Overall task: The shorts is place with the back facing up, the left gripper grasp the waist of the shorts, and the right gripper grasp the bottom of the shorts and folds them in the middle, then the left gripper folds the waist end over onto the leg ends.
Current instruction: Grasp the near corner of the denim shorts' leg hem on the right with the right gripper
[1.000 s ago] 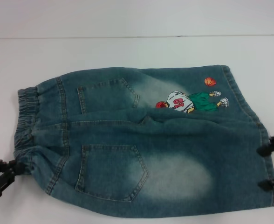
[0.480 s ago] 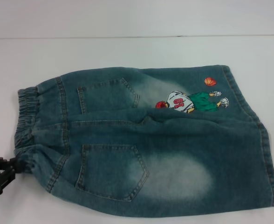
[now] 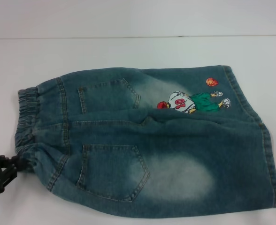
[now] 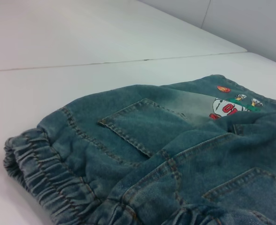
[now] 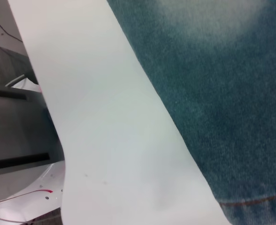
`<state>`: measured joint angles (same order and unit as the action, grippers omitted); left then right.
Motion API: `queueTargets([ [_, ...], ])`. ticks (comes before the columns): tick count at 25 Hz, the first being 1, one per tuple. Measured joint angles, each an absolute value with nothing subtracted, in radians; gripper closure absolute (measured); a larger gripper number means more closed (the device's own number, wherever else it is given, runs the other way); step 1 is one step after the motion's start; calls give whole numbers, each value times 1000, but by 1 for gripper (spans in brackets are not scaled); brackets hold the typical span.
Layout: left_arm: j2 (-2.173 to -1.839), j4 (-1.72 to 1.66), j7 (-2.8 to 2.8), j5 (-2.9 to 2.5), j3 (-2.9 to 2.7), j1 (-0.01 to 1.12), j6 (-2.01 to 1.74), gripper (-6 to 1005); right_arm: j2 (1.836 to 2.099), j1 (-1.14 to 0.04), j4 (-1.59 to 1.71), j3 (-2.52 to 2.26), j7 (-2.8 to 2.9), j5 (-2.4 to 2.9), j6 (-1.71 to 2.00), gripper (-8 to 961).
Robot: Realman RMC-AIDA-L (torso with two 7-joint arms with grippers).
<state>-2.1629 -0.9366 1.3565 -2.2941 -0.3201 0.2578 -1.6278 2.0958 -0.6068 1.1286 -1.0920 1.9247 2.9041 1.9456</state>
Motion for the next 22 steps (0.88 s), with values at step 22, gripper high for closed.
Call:
queueTargets([
  [22,-2163,-918,1347,-2295,-325,259,-1606,864,2091,-588,1145,-1064,1874,2793,1913,116],
])
